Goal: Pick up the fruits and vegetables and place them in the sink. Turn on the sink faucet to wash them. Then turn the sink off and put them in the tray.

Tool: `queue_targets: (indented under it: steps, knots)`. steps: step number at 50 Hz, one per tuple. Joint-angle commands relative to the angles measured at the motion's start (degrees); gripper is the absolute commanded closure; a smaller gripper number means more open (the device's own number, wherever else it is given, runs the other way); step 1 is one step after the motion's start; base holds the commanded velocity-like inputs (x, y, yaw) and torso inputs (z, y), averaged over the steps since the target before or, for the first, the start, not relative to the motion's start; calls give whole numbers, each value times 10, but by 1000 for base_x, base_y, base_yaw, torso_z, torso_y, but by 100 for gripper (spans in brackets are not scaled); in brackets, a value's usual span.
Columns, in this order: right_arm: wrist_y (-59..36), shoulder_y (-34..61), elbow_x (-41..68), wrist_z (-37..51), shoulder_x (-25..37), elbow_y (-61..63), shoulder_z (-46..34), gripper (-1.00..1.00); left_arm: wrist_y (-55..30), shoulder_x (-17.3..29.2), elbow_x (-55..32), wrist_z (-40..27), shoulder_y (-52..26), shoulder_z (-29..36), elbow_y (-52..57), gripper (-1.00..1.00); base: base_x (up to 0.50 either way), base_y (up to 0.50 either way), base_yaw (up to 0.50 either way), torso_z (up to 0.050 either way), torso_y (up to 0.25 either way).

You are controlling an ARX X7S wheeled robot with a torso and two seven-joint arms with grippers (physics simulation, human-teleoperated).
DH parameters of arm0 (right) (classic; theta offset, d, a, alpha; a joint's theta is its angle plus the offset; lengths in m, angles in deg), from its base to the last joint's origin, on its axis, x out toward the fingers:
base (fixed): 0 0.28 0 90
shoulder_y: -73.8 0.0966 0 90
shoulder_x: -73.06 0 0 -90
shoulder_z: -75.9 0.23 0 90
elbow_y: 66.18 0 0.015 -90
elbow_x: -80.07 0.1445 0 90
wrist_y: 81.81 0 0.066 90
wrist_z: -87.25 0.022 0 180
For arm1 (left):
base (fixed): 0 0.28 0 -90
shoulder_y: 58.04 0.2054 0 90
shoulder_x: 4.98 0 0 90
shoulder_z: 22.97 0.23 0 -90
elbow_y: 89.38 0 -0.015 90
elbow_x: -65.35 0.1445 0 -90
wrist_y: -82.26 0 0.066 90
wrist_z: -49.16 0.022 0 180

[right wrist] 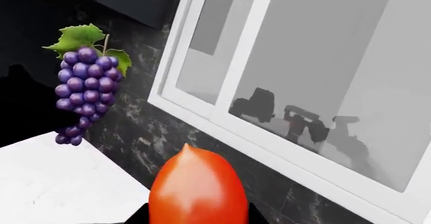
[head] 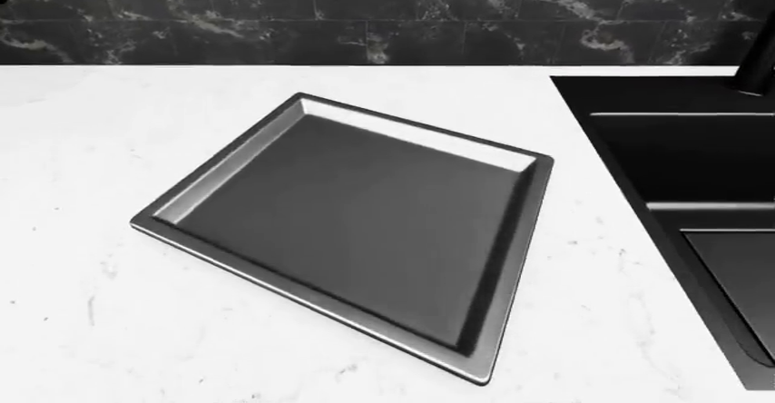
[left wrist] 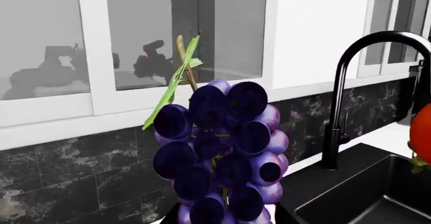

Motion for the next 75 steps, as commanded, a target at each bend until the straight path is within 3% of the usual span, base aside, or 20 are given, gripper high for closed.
queue_targets:
  steps: [1,8,19,28,52,66,75]
  knots:
    - [4,-8,-4,-7,-4,-1,3,100,-1,-2,1,-5,-6,-2,-4,100,0,0,0,0,15]
    - [-13,-3,-15,-19,-34,-37,-19,100,-35,-18,28,17,-26,31,-25,100,0,0,0,0,1]
    - [-74,16,-70,-98,-127,-152,-105,100,-146,-65,112,121,-84,144,-78,100,0,0,0,0,0]
    - [-77,6,-116,-154,-170,-205,-153,100,-178,-75,150,166,-86,196,-76,100,0,0,0,0,1]
    - [-87,5,-114,-166,-157,-184,-161,100,-171,-132,269,314,-76,326,-93,100,0,0,0,1,0]
    - [-89,-5,-99,-154,-136,-163,-152,100,-133,-168,332,367,-51,387,-108,100,0,0,0,0,1]
    - [-84,-14,-101,-154,-131,-159,-153,100,-134,-167,345,374,-39,410,-99,100,0,0,0,0,1]
